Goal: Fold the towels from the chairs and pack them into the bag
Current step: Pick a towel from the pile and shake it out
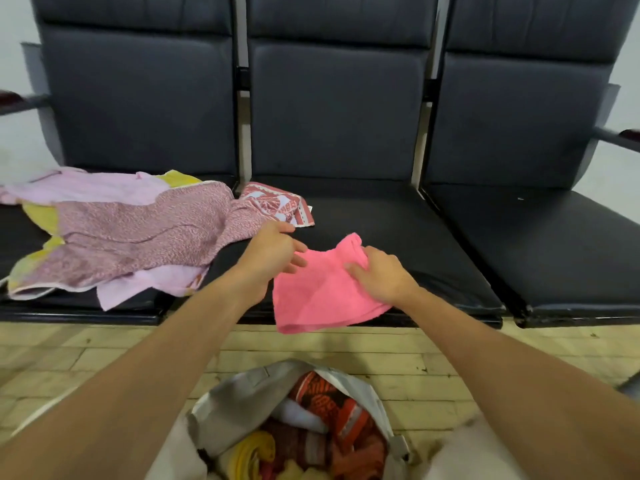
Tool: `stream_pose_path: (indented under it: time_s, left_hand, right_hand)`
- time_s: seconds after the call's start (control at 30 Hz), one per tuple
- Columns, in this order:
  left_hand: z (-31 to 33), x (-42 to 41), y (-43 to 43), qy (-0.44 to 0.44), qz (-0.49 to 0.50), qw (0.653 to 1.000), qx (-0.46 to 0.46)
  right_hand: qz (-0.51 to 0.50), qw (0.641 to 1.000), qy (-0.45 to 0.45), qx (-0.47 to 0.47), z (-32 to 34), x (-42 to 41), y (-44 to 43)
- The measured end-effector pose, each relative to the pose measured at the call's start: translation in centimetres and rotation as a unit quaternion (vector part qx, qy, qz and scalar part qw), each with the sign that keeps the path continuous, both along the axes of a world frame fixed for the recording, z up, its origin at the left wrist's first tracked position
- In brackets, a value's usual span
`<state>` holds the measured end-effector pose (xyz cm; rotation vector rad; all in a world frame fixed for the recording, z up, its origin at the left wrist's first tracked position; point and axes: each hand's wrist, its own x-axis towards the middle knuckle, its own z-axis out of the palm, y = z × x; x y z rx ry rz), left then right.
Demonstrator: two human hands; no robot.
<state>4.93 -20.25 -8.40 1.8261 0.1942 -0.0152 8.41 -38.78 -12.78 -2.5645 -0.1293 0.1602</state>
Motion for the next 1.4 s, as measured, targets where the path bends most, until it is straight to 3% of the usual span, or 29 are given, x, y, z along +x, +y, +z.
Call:
stream_pose_path:
  time_s: [0.17,0.27,0.37,0.5,0.6,0.7,0.87,1.03,1.2,1.3,1.4]
  left_hand:
    - [1.2,-1.4,2.4,-0.11,-0.129,0.974,0.15]
    - [1.7,-3.3,4.3,-0.231,-0.239,0.905,0.265]
    - [1.3,-5.1,5.4,-0.289,-0.254,0.859,0.337]
    - [1.0,-6.3,7.0,-0.284,-0.249,0.82,0.43]
    - [0.8,-7.2,7.0,-0.212,-0.297,0.815,0.451]
    - [0.2,-7.8,6.1,-0.14,-0.341,0.825,0.427]
    - [-0.2,-8.6,4.4,-0.139,-0.323,0.839,0.414]
    - [-0.8,-8.1,4.1,-0.163,-0.201,0.889,0.377]
    - [0.8,-8.3,4.5,-0.11,-0.097,0.977,0.154]
    - [2.0,-8.4,4.4,-0.087,-0.098,0.991,0.002]
    - [2.5,-8.7,4.5,-0.06,-0.092,0.988,-0.109]
  right_hand:
    - [0.097,0.991,-0.074,-0.056,3.1,-2.5,2.6]
    - [0.171,0.977,-0.12,-0.048,5.5,-4.6,4.0]
    - [0.249,0.955,-0.152,-0.057,7.4,-6.7,5.1]
    - [0.312,0.934,-0.136,-0.113,8.6,-9.2,6.2]
    - [0.33,0.928,-0.12,-0.125,8.6,-10.8,5.8]
    - [0.316,0.928,-0.107,-0.163,8.6,-11.5,4.4]
    - [0.296,0.937,-0.08,-0.168,7.8,-11.7,1.0]
    - [0.295,0.943,-0.082,-0.131,7.3,-10.7,-1.1]
    - [0.215,0.969,-0.118,0.003,8.4,-9.4,-1.5]
    - [0.151,0.973,-0.1,0.141,9.2,-9.4,-1.8]
    - [0.133,0.967,-0.105,0.192,9.4,-9.7,-1.9]
